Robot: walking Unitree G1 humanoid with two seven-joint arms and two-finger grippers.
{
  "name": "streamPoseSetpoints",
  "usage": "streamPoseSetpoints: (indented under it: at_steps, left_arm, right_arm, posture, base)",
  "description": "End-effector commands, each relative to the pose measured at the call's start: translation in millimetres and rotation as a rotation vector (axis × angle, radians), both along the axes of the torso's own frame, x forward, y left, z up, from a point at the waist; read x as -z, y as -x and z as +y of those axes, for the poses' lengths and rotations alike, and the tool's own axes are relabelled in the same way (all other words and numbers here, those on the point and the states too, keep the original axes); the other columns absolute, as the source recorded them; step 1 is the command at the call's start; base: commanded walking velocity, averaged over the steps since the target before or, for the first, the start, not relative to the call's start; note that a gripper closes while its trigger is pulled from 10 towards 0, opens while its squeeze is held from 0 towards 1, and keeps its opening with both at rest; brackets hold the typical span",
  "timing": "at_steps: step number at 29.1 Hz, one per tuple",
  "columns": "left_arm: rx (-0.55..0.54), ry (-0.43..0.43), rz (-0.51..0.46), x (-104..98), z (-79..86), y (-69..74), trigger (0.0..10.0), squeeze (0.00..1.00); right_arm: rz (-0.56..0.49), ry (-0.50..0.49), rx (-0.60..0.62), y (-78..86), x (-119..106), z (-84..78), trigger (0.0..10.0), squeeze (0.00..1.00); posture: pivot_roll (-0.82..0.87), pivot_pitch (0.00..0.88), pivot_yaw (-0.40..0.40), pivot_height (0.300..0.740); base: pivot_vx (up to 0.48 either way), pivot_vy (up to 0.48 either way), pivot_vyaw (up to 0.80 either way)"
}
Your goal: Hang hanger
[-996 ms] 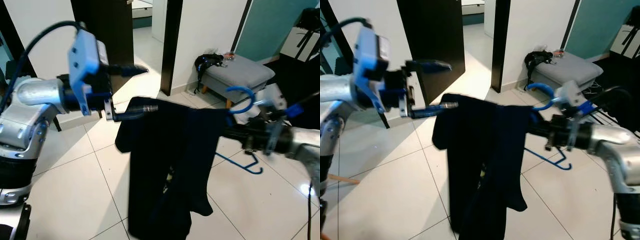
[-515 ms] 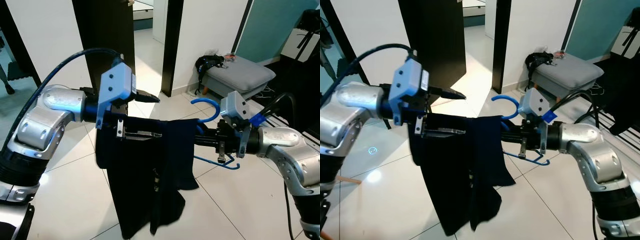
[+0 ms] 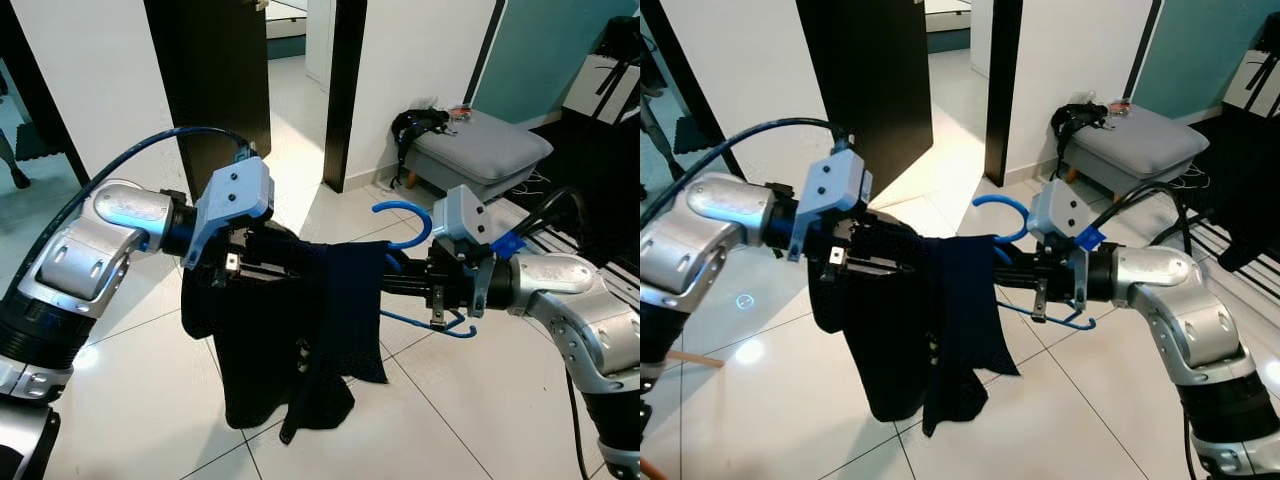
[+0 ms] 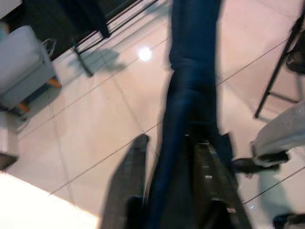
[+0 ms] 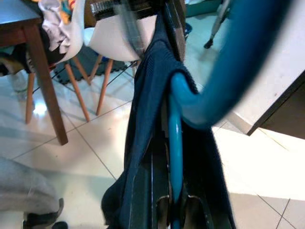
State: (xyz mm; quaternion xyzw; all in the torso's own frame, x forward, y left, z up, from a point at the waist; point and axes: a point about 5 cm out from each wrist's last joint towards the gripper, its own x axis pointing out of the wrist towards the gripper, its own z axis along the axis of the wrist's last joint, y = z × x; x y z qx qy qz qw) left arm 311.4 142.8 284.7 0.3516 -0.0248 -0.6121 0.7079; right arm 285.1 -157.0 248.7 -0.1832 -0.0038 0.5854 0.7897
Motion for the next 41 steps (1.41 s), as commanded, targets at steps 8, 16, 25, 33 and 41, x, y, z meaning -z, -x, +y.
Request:
streamPoseSetpoints:
  at_steps: [8, 16, 25, 33, 41]
  left_arm:
    - [-0.028, -0.156, -0.073, 9.2, 4.7, -3.2, 0.0, 0.0]
    - [-0.039, -0.024, -0.086, -1.8, -1.2, -7.4, 0.0, 0.0]
    - [-0.115, 0.053, -0.091, -4.0, 10.1, -19.5, 0.0, 0.0]
    - [-0.207, 0.037, -0.109, -6.8, 36.0, -28.3, 0.0, 0.0]
    - [-0.215, 0.09, -0.137, -23.0, 45.2, -29.0, 0.0, 0.0]
  right_arm:
    - [-0.046, -0.001, -0.026, 4.6, -7.8, 3.5, 10.0, 0.0]
    - [-0.031, -0.05, 0.026, -0.9, -9.2, 6.0, 10.0, 1.0]
    - [-0.036, -0.084, 0.132, -6.7, -8.6, -10.2, 10.0, 1.0]
    - [-0.07, -0.072, 0.329, -3.3, -15.3, -61.1, 10.0, 1.0]
    - [-0.014, -0.111, 0.417, 9.7, -4.3, -89.4, 10.0, 1.0]
  posture:
    - [0.02, 0.049, 0.007, 0.74]
    - [0.02, 0.053, 0.006, 0.74]
    - [0.01, 0.056, 0.006, 0.74]
    - [0.01, 0.058, 0.003, 0.74]
    - [0.0, 0.059, 0.005, 0.74]
  base:
    - [0.0, 0.0, 0.0]
    - [0.0, 0.0, 0.0]
    - [0.0, 0.0, 0.0]
    - [0.0, 0.0, 0.0]
    - [0.0, 0.0, 0.0]
